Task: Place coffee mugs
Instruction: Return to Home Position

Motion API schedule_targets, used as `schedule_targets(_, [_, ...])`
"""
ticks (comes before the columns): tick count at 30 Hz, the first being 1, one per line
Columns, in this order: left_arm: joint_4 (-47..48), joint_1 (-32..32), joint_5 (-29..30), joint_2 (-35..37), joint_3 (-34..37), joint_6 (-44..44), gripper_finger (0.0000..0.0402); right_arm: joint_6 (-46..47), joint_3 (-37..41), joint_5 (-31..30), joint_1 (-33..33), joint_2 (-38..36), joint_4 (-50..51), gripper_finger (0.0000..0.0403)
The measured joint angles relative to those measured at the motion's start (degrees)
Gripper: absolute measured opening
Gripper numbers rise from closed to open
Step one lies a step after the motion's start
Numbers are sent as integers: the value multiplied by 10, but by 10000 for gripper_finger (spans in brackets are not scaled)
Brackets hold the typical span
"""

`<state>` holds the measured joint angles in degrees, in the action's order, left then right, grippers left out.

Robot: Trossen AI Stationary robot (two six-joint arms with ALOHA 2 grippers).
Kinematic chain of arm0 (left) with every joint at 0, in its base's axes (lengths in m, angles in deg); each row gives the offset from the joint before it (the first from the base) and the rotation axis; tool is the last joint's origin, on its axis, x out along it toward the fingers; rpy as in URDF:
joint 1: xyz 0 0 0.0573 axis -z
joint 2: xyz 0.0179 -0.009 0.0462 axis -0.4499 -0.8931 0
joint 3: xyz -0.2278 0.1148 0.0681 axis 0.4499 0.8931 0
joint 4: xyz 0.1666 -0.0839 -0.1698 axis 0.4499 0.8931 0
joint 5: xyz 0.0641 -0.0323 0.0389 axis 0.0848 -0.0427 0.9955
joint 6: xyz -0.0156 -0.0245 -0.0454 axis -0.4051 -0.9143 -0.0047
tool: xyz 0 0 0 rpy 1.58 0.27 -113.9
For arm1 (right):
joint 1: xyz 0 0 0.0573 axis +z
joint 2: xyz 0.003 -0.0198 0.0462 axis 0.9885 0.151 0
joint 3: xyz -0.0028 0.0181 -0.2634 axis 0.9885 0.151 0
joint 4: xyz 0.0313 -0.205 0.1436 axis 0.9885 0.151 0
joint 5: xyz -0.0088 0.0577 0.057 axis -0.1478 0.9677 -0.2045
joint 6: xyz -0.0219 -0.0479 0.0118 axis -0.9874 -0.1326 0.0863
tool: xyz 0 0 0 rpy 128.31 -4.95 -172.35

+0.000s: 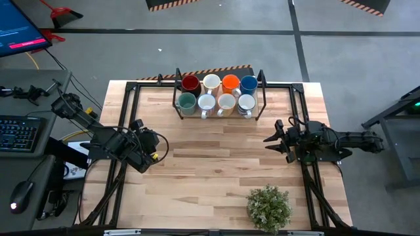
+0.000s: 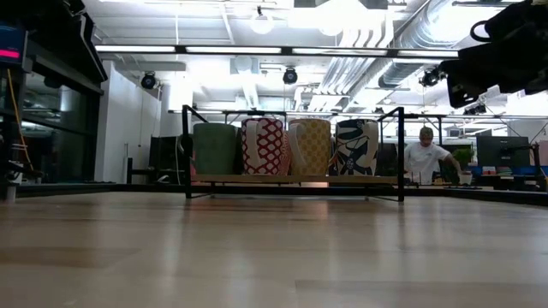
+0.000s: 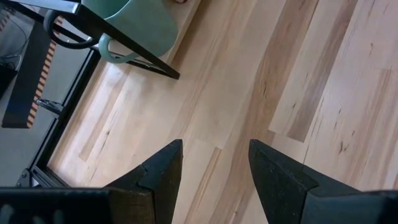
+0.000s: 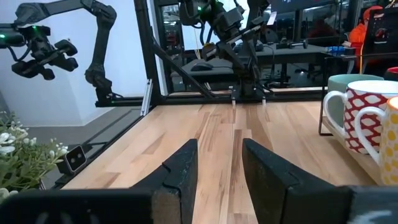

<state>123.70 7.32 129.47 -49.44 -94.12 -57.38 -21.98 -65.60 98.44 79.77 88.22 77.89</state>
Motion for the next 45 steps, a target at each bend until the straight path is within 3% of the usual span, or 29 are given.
schedule_targets(21, [-4,-8,-3,14,5,0,175,0,0,-1,0,0,0,108])
schedule_targets(31, [-41,-147,-16,148,104,0,175,0,0,-1,0,0,0,108])
schedule_targets(42, [-43,-246,-48,297,195,-36,175,0,0,-1,0,0,0,108])
schedule_targets(45, [-80,-278,-49,333,205,-34,175,0,0,-1,0,0,0,108])
